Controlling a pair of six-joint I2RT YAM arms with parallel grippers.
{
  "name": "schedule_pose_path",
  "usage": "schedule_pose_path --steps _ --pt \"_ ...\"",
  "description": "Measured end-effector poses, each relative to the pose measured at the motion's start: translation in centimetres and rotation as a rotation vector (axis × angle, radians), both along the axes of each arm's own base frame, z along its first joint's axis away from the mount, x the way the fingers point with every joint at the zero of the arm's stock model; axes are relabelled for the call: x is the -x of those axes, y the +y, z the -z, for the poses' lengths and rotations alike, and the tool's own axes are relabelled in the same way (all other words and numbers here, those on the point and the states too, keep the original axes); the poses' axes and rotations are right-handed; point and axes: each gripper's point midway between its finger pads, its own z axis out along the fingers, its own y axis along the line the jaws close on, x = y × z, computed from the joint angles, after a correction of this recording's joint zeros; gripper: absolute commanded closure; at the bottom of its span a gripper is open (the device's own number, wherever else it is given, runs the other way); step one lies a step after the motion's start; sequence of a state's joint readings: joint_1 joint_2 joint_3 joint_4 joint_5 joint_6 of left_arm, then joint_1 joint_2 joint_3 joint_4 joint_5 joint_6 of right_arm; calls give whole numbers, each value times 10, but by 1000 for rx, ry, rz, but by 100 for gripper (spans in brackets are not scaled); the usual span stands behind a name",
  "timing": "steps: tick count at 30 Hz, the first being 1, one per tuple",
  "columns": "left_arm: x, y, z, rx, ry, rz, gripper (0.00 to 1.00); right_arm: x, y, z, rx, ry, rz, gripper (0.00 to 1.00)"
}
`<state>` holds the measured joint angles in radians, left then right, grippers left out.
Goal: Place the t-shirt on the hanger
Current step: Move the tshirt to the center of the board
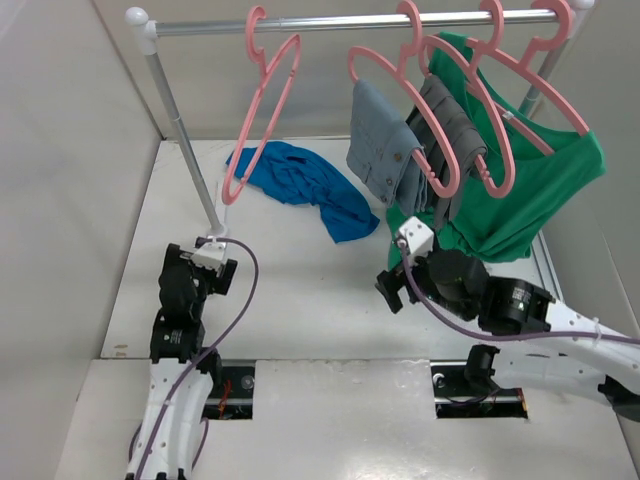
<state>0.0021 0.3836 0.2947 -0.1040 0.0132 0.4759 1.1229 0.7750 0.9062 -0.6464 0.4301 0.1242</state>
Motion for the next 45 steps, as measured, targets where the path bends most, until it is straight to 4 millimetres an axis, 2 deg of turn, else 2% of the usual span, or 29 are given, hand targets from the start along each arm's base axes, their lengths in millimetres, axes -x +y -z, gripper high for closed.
schedule_pose_path --steps 5,7,10,13,16,17,19,21,25,28,34,37,40,43,45 --pt "0 -11 -18 2 -53 69 0 -5 51 -82 -44 -97 -191 0" --pt "1 -15 -23 0 -67 95 0 -4 67 -106 -65 -139 -263 0" --pt "3 -20 -24 -7 -71 128 0 -5 84 -127 -77 -193 -333 0" --pt "6 -23 -24 -10 -72 150 0 -11 99 -123 -52 -214 -359 0" --pt "7 -24 -26 -19 -79 164 0 -24 121 -99 15 -197 -371 4" --pt "8 -25 -26 -20 -80 166 0 -32 129 -86 47 -179 -366 4" --pt "8 -25 -27 -22 -83 171 0 -47 147 -57 99 -121 -378 13" --pt "7 -26 -27 -22 -83 174 0 -74 157 -24 130 -34 -371 16" --pt "6 -26 -24 -27 -70 178 0 -143 155 38 187 99 -259 12" --pt "5 -25 -21 -31 -55 175 0 -177 158 79 243 163 -203 11" --pt "4 -22 -18 -38 -44 163 0 -242 188 123 278 164 -121 6" --pt "3 -21 -17 -40 -40 157 0 -271 189 143 304 161 -48 6" --pt "1 -20 -14 -41 -26 149 0 -294 179 169 325 180 14 6" --pt "1 -18 -11 -44 -10 139 0 -305 161 195 328 238 56 18" --pt "0 -16 -9 -45 -1 131 0 -312 154 195 315 249 60 26"
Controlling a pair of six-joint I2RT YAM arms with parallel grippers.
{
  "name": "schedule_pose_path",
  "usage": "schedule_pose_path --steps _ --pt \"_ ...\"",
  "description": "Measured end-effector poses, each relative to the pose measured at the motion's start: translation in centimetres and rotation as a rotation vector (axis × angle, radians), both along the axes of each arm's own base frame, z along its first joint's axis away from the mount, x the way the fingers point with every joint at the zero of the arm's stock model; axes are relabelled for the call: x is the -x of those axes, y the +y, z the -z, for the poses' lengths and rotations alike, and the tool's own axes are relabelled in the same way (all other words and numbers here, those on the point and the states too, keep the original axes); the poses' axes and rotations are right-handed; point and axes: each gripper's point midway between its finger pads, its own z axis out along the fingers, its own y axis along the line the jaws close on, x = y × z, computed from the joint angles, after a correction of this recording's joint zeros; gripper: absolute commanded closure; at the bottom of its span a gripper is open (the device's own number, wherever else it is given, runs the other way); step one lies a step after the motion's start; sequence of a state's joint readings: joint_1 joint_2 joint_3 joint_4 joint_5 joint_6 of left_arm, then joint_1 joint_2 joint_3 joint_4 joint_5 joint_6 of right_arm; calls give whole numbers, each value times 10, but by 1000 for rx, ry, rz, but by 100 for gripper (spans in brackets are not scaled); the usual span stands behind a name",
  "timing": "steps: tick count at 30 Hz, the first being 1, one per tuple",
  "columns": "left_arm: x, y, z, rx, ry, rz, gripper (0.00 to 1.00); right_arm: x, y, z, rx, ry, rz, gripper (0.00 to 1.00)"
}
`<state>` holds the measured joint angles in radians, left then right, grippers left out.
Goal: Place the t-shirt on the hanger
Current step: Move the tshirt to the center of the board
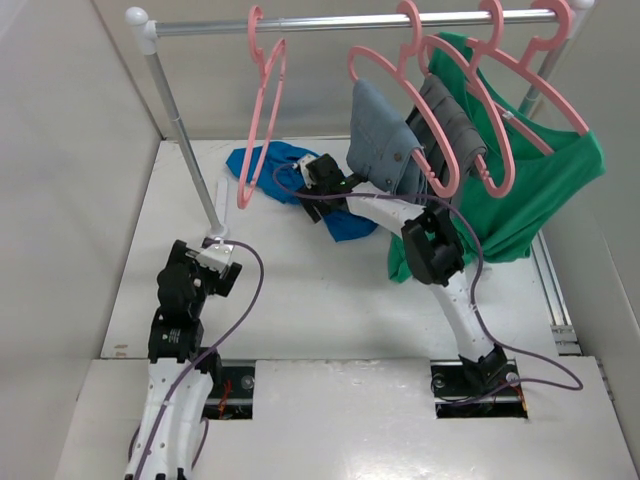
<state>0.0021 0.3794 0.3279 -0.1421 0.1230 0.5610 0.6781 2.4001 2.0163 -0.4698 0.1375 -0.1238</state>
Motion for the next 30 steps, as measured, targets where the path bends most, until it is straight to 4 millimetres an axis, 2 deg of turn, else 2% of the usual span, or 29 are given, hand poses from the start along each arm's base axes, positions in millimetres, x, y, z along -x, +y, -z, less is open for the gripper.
schedule_pose_path --steps 1,4,5,8,11,14,17,20,22,24,25,26,28,29,30 --pt "0 0 0 -1 2 -2 0 -3 -5 1 0 4 2 40" --pt "-2 1 0 -2 -2 -7 0 -3 -8 5 -12 7 -29 69" --pt "-2 1 -1 -3 -6 -8 0 3 -8 6 -8 8 -47 97" --pt "-5 1 -5 -3 -22 -7 0 27 -5 9 23 9 -117 100" --pt "-6 1 -6 -3 -26 -6 0 65 -1 10 69 6 -215 100" --pt "-8 -1 -5 -3 -22 7 0 118 9 11 119 9 -367 100" --pt "-9 -5 -2 -3 -12 31 1 191 17 14 130 40 -554 100" --pt "-12 -11 -3 2 -15 68 4 262 8 15 126 104 -703 100" --pt "-14 -15 -3 -2 -16 100 6 295 -6 14 145 139 -761 100" --pt "-15 -21 0 -12 -7 142 6 321 -18 6 170 147 -800 100" --pt "-15 -25 3 -17 2 168 6 330 -22 -1 172 142 -809 90" --pt "-15 -29 6 -22 14 199 6 338 -24 -10 165 133 -812 42" --pt "-14 -38 15 -27 47 266 6 346 -27 -33 124 99 -797 30" --pt "-13 -42 19 -23 73 295 6 346 -30 -50 94 68 -774 22" --pt "-14 -45 23 -24 97 321 6 344 -31 -61 71 41 -755 18"
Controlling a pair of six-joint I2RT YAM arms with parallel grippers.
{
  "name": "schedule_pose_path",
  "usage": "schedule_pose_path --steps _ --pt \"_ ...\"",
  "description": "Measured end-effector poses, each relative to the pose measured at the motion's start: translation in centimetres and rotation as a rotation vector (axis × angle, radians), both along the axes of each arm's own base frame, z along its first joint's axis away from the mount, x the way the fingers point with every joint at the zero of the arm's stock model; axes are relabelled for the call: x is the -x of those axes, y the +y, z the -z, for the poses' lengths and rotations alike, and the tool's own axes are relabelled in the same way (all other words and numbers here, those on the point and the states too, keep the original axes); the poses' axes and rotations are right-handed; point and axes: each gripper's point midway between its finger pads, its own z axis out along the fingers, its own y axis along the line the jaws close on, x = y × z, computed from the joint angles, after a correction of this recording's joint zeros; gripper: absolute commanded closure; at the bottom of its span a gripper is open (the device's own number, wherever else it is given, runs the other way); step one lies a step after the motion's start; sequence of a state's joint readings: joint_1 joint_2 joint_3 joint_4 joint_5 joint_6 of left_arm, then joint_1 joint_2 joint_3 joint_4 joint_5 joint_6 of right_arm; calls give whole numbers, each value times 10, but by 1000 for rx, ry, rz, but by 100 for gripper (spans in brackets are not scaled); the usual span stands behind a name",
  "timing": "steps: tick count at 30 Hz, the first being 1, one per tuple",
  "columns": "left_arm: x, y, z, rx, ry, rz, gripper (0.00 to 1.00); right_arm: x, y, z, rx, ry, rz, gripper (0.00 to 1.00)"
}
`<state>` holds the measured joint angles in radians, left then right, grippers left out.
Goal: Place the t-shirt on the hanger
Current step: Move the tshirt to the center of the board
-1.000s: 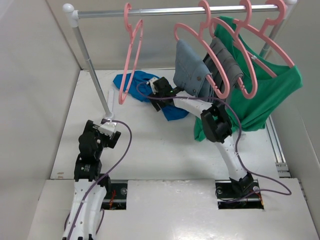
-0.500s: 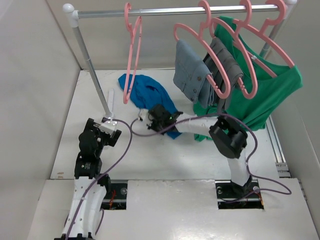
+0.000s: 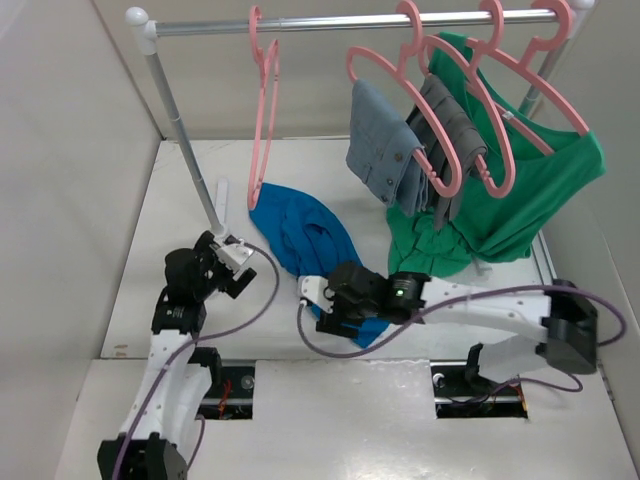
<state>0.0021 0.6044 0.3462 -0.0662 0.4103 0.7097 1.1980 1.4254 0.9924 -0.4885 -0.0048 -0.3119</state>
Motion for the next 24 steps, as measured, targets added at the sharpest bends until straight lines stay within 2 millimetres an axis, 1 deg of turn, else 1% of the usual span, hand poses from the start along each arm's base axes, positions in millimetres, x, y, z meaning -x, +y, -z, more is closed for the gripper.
schedule_pose_path --steps 1,2,3,5,6,8,9,10,11,13,15,17,20,22,23,24 --pt "-1 -4 3 -1 23 30 6 -3 -2 -15 -41 -26 28 15" --pt "-2 -8 7 -7 47 56 6 -6 -5 -30 -83 -48 66 13" --pt "-4 -14 10 -21 66 89 6 -10 -9 -45 -124 -70 106 13" --pt "-7 -32 17 -54 93 179 6 -21 -17 -69 -203 -97 193 13" --pt "-9 -42 22 -74 104 222 5 -29 -22 -78 -240 -105 245 16" --pt "-14 -55 31 -121 128 278 3 -51 -35 -84 -278 -111 348 19" --pt "-17 -61 36 -146 138 307 3 -62 -44 -81 -281 -112 402 19" --pt "-22 -66 39 -166 144 329 1 -72 -53 -76 -272 -108 450 21" --pt "-27 -70 40 -184 144 345 1 -80 -61 -70 -255 -111 492 21" --pt "-37 -77 41 -210 123 376 1 -88 -69 -57 -216 -105 528 21" --pt "-46 -83 40 -247 85 417 1 -89 -66 -43 -180 -86 524 21" --pt "-51 -89 44 -289 55 465 1 -90 -62 -32 -158 -63 503 21" --pt "-53 -100 59 -357 42 551 1 -91 -55 -14 -154 -30 460 21" --pt "-51 -106 69 -398 41 605 1 -88 -53 -5 -148 -6 427 21" --pt "-51 -108 73 -418 36 630 6 -87 -53 5 -127 16 414 21" --pt "-51 -109 75 -435 25 650 11 -85 -51 11 -116 32 400 21"
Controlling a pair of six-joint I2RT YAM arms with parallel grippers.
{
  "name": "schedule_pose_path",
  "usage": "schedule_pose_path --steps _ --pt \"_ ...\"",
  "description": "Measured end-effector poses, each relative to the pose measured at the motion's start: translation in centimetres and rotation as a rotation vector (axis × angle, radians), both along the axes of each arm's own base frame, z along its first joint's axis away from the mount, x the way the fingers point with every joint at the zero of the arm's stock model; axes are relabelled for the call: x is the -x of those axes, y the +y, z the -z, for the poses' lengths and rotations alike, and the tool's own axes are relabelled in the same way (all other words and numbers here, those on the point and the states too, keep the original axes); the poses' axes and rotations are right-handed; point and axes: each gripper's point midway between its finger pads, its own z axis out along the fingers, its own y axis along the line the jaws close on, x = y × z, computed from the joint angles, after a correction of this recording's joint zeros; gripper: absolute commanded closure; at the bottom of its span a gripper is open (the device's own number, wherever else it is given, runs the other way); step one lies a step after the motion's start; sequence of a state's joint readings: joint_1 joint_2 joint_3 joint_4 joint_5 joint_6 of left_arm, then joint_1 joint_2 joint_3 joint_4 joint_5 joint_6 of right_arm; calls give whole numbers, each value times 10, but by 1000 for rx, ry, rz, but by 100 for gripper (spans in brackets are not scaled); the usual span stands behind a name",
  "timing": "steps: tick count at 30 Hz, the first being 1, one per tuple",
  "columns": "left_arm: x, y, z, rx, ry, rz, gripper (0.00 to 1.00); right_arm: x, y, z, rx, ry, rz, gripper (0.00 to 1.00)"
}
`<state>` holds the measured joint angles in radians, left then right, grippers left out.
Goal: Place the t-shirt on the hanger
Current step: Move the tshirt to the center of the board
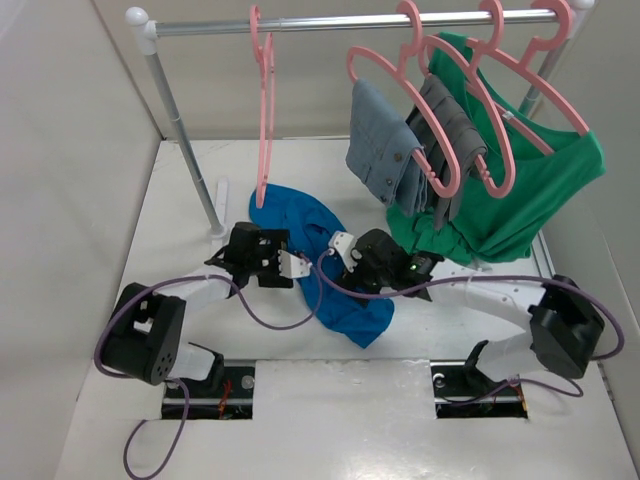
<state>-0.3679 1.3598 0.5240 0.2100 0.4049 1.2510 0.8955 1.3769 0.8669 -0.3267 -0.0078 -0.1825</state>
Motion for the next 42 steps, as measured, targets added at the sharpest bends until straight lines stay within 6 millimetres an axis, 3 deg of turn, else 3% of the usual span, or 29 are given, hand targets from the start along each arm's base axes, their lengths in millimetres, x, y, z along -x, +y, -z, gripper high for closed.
schedule_pose_path --steps 2,6,7,9,10,14,19,24,28,31,33,36,40,42 --pt "-4 -2 -1 -17 -42 34 19 3 3 16 21 44 -29 25" --pt "-2 -1 5 -53 -86 84 49 10 6 48 59 133 -73 35" --pt "-1 -2 7 -60 -96 98 69 11 6 53 63 150 -78 45" --pt "2 -4 10 -66 -105 119 94 11 6 57 61 163 -82 58" --pt "3 -4 12 -69 -107 129 100 10 7 57 55 165 -81 73" --pt "6 -4 15 -77 -111 138 100 4 5 57 23 171 -63 99" --pt "10 14 22 -153 -63 75 100 2 -14 48 -18 167 -1 100" --pt "24 56 23 -250 20 -45 100 -7 -31 23 -99 119 72 100" --pt "47 88 15 -318 98 -84 100 -13 -39 17 -127 108 118 100" --pt "71 96 6 -373 131 -21 100 -12 -42 19 -120 118 128 100" --pt "90 101 5 -418 162 40 59 -10 -42 20 -115 123 121 100" --pt "101 103 1 -417 177 48 12 -5 -38 26 -101 137 104 97" --pt "84 89 -17 -220 164 -144 8 3 -31 37 -71 165 70 97" --pt "64 74 -41 -50 161 -266 14 6 -26 40 -60 172 52 97"
